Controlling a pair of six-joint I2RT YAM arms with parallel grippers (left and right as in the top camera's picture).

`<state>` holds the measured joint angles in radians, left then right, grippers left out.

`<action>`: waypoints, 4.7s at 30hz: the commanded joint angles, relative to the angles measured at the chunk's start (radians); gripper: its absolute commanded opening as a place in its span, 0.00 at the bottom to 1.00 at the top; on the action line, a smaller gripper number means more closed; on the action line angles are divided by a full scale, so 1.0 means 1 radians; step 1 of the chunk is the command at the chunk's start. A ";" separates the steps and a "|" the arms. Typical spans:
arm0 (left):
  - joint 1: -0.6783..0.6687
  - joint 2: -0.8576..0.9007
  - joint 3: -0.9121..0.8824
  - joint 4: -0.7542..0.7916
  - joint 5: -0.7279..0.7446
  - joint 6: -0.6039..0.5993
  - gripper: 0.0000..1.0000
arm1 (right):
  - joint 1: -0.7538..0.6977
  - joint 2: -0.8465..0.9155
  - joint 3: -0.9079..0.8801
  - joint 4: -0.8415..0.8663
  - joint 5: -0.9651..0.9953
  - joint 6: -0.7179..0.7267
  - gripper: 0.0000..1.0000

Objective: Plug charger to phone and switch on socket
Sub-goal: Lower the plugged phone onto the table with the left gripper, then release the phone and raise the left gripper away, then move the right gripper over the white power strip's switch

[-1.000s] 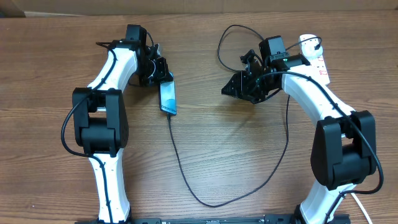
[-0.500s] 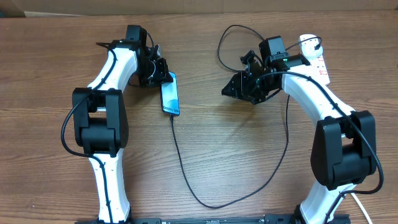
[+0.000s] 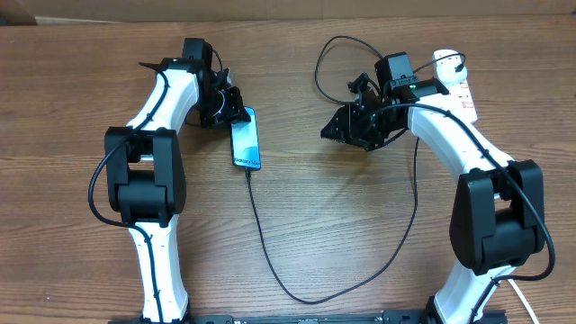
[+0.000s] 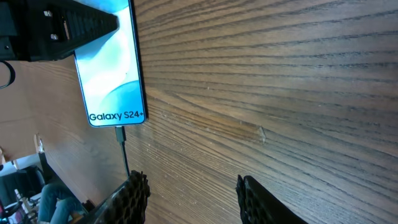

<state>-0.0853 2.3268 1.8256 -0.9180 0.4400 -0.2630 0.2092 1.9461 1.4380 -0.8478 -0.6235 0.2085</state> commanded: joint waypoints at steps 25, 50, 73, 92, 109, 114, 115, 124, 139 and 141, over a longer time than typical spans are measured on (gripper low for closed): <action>-0.007 0.008 0.008 -0.038 -0.074 -0.010 0.33 | 0.000 -0.024 0.023 -0.014 0.002 -0.027 0.47; -0.007 0.008 0.008 -0.072 -0.189 -0.010 0.39 | 0.000 -0.024 0.023 -0.019 0.002 -0.032 0.47; -0.007 0.008 0.008 -0.077 -0.241 -0.011 0.50 | 0.000 -0.024 0.023 -0.019 0.002 -0.032 0.47; 0.009 0.006 0.087 -0.127 -0.230 -0.011 0.57 | 0.000 -0.024 0.023 -0.018 0.003 -0.035 0.48; 0.069 0.000 0.827 -0.629 -0.369 0.002 0.58 | -0.029 -0.045 0.123 -0.118 0.050 -0.113 0.47; 0.074 -0.019 0.994 -0.734 -0.399 0.001 0.61 | -0.053 -0.063 0.313 -0.278 0.222 -0.113 0.53; 0.074 -0.023 1.019 -0.747 -0.400 0.001 0.62 | -0.061 -0.063 0.351 -0.307 0.250 -0.112 0.54; 0.078 -0.114 1.073 -0.771 -0.399 -0.034 0.90 | -0.207 -0.063 0.484 -0.396 0.380 -0.047 0.72; 0.077 -0.129 1.069 -0.771 -0.399 -0.029 1.00 | -0.501 -0.050 0.480 -0.322 0.441 0.018 1.00; 0.076 -0.129 1.069 -0.771 -0.399 -0.029 1.00 | -0.517 -0.041 0.480 -0.308 0.476 0.032 1.00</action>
<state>-0.0170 2.2192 2.8807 -1.6871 0.0544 -0.2886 -0.2878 1.9049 1.9011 -1.1702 -0.2028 0.2134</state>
